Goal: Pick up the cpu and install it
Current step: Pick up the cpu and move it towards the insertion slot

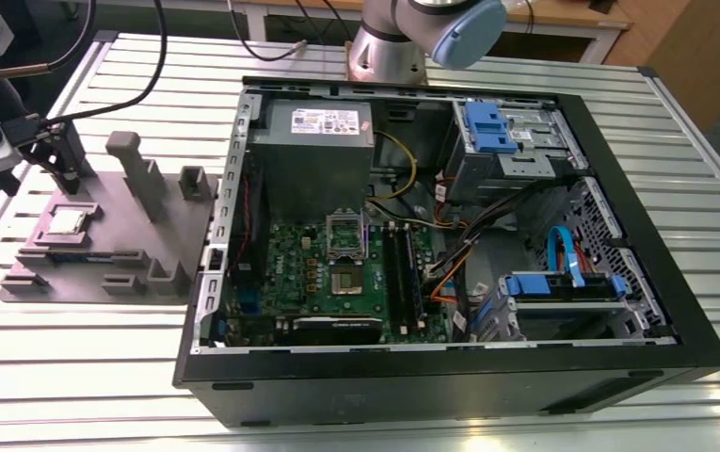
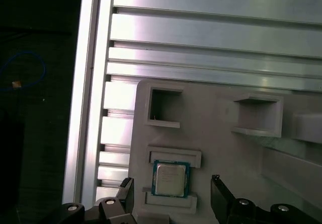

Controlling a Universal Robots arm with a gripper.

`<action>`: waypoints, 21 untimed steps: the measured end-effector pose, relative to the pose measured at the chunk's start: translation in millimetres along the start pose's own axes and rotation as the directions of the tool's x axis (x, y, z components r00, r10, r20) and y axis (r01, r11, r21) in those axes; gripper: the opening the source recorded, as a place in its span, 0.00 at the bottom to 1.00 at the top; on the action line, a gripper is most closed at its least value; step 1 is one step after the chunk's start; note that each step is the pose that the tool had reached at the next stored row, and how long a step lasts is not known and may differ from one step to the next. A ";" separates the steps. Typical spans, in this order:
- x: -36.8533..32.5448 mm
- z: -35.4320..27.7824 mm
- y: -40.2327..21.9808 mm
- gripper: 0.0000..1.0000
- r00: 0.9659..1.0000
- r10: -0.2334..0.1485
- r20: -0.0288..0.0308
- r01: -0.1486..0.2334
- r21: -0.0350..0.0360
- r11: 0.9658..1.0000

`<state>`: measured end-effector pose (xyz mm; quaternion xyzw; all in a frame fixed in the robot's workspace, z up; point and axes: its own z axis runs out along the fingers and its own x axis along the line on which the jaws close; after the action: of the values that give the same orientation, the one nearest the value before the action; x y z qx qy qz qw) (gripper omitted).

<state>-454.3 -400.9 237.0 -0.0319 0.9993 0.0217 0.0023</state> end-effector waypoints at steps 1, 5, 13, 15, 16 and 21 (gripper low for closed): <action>0.0 0.0 0.0 0.71 1.000 0.000 0.000 0.000 0.000 1.000; 0.0 0.1 0.0 0.71 1.000 0.000 0.000 0.000 0.000 1.000; 0.0 3.0 -0.2 0.71 1.000 0.022 0.001 -0.022 0.000 1.000; 0.4 4.4 -0.5 0.71 0.999 0.034 0.001 -0.034 0.000 0.999; 0.4 5.7 -0.6 0.71 0.999 0.034 0.002 -0.034 0.000 0.999; 0.4 11.6 -1.1 0.71 0.999 0.038 0.002 -0.038 0.000 0.999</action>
<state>-454.6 -401.5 225.4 -0.0128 0.9997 0.0217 0.0027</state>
